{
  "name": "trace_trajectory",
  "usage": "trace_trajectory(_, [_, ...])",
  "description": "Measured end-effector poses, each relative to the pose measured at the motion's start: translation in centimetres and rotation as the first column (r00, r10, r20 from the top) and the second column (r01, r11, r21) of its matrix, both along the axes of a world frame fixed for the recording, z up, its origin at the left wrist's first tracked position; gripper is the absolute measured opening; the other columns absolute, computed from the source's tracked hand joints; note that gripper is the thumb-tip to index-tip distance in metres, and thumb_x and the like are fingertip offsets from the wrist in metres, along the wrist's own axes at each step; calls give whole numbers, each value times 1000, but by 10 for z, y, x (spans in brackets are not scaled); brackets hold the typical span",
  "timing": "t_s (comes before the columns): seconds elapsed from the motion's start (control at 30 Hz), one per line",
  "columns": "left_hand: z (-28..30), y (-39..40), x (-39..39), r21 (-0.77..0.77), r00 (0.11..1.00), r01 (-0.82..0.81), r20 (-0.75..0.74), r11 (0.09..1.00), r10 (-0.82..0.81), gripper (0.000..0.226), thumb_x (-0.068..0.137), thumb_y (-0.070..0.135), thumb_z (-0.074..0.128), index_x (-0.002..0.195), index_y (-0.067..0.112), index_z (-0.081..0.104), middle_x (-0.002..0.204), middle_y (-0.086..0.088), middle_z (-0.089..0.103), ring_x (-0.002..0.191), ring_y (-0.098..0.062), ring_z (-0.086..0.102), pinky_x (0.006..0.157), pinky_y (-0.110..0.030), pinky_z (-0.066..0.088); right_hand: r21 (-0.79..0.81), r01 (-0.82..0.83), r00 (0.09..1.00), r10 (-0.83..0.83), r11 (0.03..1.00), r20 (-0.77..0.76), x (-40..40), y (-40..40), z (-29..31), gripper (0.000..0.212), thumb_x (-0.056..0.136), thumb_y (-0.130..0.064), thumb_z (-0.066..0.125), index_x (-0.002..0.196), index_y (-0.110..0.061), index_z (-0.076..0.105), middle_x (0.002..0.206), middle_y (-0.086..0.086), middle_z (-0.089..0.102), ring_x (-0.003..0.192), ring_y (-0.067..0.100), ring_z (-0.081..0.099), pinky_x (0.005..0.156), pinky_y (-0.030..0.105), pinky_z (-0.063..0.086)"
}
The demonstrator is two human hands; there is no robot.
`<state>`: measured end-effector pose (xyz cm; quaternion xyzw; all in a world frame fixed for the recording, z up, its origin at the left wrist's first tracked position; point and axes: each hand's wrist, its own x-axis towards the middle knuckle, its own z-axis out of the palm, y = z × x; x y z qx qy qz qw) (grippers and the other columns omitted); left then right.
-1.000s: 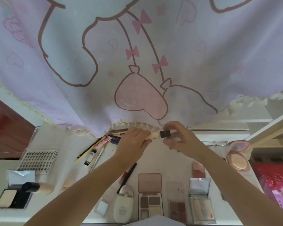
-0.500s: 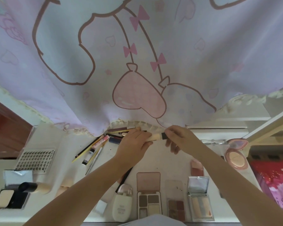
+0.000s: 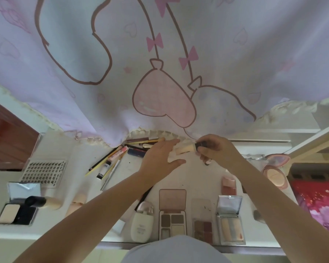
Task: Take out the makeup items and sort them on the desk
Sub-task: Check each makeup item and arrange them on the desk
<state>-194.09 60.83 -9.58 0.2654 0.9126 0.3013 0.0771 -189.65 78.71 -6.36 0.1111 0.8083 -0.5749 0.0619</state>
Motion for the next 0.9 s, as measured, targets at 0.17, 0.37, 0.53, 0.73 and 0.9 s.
trace_trajectory(0.17, [-20,-12,-4,-290,993,9,111,957,24,44,93,36,48,133,18,44,134,2,49,123,-14,46,100,-26,37,682,-100,992,123,725,16,-11,9,-22,17,87,-17,57,101,-7,60,89,9,64,73,18,49,56,14,34])
trace_trajectory(0.37, [-54,-37,0,-571,966,45,235,820,110,36,96,34,40,123,12,50,123,-6,55,114,-22,51,93,-29,42,912,-300,947,198,279,251,-20,7,-63,27,91,-20,40,112,-15,56,111,5,64,108,25,53,92,34,40])
trace_trajectory(0.53, [-70,-45,3,-617,953,43,263,786,154,33,96,29,42,121,10,51,112,-6,58,107,-21,54,87,-25,43,911,-371,924,167,181,344,-27,5,-82,29,90,-17,43,116,-17,56,122,4,54,115,26,46,106,44,26])
trace_trajectory(0.73, [-79,-52,3,-624,939,54,297,779,173,33,94,32,45,117,10,52,94,-4,53,98,-20,57,83,-25,44,890,-413,910,127,191,395,-34,7,-91,35,88,-16,45,122,-17,52,137,5,42,120,27,43,110,52,20])
trace_trajectory(0.9, [-88,-54,2,-620,943,64,294,782,157,33,93,36,45,111,8,53,94,-4,53,83,-16,49,80,-26,45,894,-397,917,129,206,377,-35,7,-88,34,90,-24,45,122,-16,52,130,4,48,118,27,45,108,46,24])
